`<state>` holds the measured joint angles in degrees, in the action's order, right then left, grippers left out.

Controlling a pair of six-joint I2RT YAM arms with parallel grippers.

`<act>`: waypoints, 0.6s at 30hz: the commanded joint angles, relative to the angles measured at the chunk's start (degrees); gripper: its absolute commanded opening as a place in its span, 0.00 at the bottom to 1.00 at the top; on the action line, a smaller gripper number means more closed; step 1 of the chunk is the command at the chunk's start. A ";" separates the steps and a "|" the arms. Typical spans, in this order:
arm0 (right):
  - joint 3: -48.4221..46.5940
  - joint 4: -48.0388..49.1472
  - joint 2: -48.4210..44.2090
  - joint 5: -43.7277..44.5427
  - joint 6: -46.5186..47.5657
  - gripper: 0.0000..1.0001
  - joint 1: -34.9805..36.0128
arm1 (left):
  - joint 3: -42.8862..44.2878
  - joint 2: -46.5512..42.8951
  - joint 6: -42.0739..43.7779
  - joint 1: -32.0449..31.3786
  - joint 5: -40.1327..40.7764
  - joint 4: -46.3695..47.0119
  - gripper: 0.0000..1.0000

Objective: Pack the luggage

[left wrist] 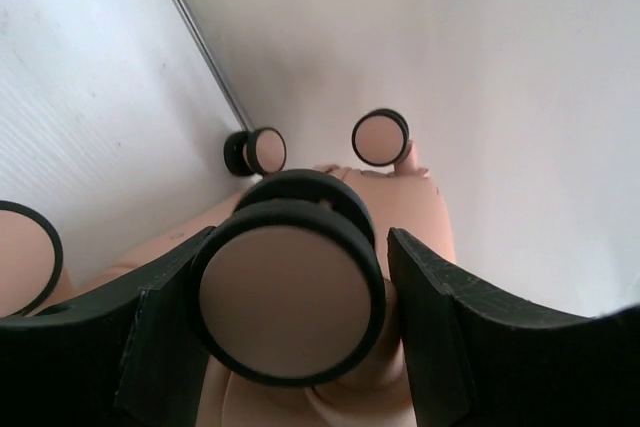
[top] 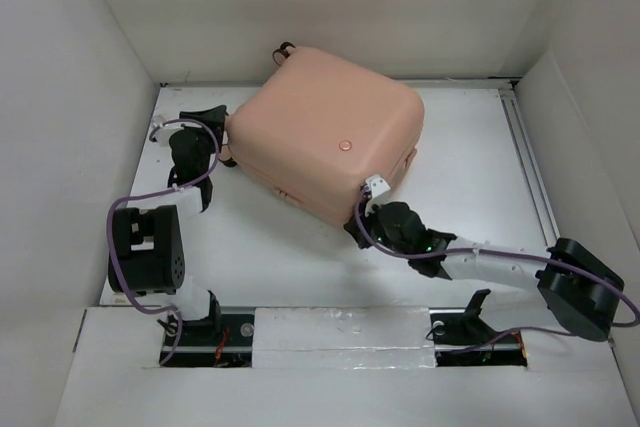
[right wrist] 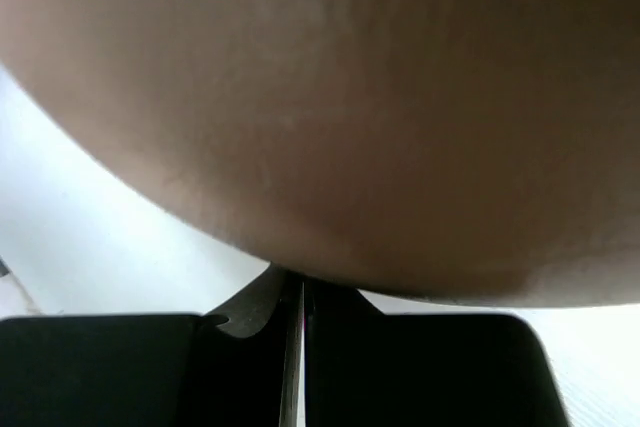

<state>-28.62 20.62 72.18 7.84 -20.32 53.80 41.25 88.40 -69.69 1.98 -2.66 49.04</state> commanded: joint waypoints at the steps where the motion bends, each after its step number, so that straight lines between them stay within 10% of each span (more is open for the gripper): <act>1: -9.94 6.64 -0.54 -6.35 0.36 0.00 -0.35 | -2.14 -2.17 4.30 -2.86 -6.14 5.46 0.00; 13: -11.98 -4.62 -12.42 -22.50 -2.79 0.00 -34.54 | -13.12 -11.84 4.12 -5.84 -6.84 7.75 0.00; 18: -0.06 4.37 -15.05 -27.71 -9.03 0.00 -24.31 | -16.02 -17.82 6.94 -9.35 -3.33 4.75 0.00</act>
<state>-30.41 4.89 62.24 -8.62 -23.62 20.34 27.29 74.89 -67.83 -5.87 -4.47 52.69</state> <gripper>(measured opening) 0.028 0.578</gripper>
